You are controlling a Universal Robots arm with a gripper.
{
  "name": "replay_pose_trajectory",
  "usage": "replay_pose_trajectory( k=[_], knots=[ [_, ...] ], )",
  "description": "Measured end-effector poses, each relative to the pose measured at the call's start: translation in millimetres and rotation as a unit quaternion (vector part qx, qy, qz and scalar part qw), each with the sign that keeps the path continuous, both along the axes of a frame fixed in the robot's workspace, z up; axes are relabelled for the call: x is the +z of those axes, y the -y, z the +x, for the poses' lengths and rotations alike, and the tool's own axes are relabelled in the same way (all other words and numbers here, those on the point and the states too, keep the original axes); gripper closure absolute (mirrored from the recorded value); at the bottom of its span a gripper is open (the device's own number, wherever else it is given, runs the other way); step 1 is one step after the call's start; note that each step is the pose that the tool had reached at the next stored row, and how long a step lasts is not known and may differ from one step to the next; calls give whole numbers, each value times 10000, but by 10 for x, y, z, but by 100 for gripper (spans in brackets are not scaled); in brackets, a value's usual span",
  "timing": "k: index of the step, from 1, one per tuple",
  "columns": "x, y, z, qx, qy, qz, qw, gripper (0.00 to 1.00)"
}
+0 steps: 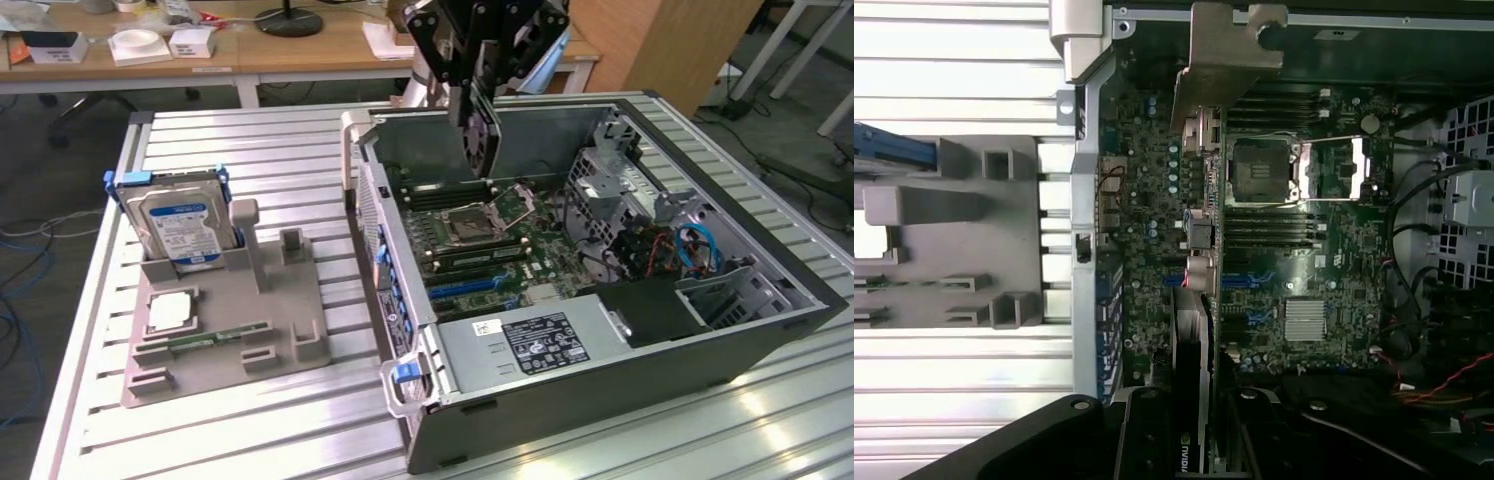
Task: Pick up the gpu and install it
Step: 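Pick up the gpu and move the gpu toward the slot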
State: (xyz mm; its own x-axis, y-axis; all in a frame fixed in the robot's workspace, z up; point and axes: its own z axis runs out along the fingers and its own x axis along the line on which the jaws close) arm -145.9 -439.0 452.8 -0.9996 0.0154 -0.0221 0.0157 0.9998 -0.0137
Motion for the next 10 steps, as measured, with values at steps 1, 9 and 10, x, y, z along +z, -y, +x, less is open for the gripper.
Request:
replay_pose_trajectory(
  k=[1, 9, 10],
  knots=[
    [0, 0, 9, 0, 0, 1, 10000, 73],
    [0, 0, 95, 0, 0, 4, 10000, 73],
    [0, 0, 107, 0, 0, 5, 10000, 73]
  ],
)
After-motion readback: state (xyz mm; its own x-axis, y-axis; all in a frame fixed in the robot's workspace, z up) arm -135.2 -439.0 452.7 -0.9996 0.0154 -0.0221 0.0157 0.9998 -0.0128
